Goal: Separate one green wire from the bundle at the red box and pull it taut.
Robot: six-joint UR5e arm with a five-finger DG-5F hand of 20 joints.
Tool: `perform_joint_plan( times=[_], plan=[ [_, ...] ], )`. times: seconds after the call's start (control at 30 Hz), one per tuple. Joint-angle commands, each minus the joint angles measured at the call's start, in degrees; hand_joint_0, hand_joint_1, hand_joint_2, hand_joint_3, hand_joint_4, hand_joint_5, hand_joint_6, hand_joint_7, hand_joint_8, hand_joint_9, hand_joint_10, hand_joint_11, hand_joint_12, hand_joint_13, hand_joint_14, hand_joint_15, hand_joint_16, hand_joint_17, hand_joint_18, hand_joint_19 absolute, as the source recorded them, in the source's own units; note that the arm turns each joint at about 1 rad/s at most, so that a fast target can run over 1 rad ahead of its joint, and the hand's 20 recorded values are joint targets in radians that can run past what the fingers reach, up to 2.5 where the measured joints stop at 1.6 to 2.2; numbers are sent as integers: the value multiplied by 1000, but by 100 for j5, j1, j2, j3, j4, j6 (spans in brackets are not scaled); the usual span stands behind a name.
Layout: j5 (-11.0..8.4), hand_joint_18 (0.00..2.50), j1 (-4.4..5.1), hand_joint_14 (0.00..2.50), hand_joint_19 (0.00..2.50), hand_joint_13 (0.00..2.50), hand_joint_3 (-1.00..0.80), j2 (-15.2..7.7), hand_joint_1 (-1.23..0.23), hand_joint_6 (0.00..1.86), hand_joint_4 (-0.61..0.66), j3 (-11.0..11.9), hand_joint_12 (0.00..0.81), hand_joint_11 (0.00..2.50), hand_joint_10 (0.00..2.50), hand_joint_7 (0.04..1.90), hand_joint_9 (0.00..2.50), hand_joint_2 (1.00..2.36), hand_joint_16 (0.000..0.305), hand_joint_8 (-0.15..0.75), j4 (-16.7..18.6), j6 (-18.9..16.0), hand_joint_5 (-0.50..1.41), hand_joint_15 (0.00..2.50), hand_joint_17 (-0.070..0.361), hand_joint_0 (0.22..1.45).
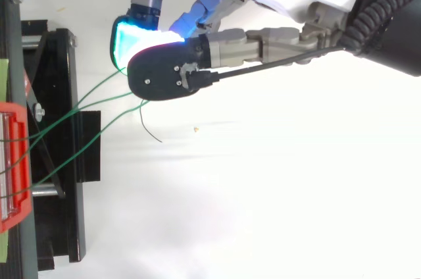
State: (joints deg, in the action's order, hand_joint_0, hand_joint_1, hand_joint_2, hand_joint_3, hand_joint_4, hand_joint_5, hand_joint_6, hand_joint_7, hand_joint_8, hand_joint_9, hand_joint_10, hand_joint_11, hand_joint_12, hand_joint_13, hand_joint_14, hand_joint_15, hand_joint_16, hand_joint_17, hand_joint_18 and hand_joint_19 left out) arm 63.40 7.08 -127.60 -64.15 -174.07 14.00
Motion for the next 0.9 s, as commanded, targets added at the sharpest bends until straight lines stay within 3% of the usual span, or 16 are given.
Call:
perform_joint_plan(
  times=[0.0, 0.37, 0.53, 0.87],
  plan=[
    [-3, 876, -5, 21, 729, 994, -317, 7, -633, 856, 134, 25, 373, 659, 24, 969, 1085, 1014, 59, 270, -57, -99, -179, 565, 132, 580],
    [-3, 867, 21, 21, 720, 980, -182, -2, -700, 903, 116, 227, 366, 672, 23, 916, 1053, 1020, 59, 269, -294, -160, -190, 561, 132, 585],
    [-12, 868, 92, 20, 721, 990, -378, -2, -694, 898, 148, 280, 361, 700, 22, 883, 1091, 1010, 58, 271, -426, -196, -187, 575, 131, 586],
    [-3, 877, 162, 22, 722, 1005, -410, -2, -697, 895, 151, 280, 361, 710, 25, 917, 1123, 1007, 58, 274, -417, -424, -178, 583, 129, 590]
  ],
)
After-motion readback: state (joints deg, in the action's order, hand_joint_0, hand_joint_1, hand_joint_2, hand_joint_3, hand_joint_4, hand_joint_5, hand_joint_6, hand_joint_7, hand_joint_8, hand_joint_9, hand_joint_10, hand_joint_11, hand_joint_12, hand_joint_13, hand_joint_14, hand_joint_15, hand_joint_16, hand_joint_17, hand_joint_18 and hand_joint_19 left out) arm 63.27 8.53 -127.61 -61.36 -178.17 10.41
